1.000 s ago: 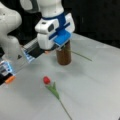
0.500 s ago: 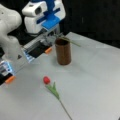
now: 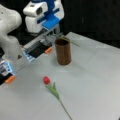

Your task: Flower insertion into a vase

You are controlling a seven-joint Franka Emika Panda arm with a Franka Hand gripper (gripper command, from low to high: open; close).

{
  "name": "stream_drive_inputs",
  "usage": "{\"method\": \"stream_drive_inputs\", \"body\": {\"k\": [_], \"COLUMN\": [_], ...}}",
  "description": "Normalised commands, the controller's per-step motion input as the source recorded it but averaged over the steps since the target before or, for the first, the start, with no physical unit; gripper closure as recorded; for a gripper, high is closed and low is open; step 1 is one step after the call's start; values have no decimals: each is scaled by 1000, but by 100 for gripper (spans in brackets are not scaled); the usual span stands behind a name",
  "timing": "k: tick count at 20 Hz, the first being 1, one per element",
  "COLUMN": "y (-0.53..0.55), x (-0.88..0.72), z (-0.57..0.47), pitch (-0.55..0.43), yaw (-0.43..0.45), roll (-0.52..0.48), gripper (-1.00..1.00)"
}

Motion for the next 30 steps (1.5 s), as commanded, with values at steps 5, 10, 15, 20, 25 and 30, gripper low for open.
{"method": "stream_drive_inputs", "body": {"k": [5, 10, 15, 20, 25, 30], "y": [522, 315, 251, 322, 294, 55], "x": [-577, -586, -547, -498, -527, -440], "z": [-176, -156, -204, -227, -192, -179], "pitch": [-49, -90, -111, -118, -111, -99], "yaw": [-47, -91, -149, -161, -126, -69], "roll": [53, 111, 141, 110, 75, 83], "gripper": [100, 100, 100, 100, 100, 100]}}
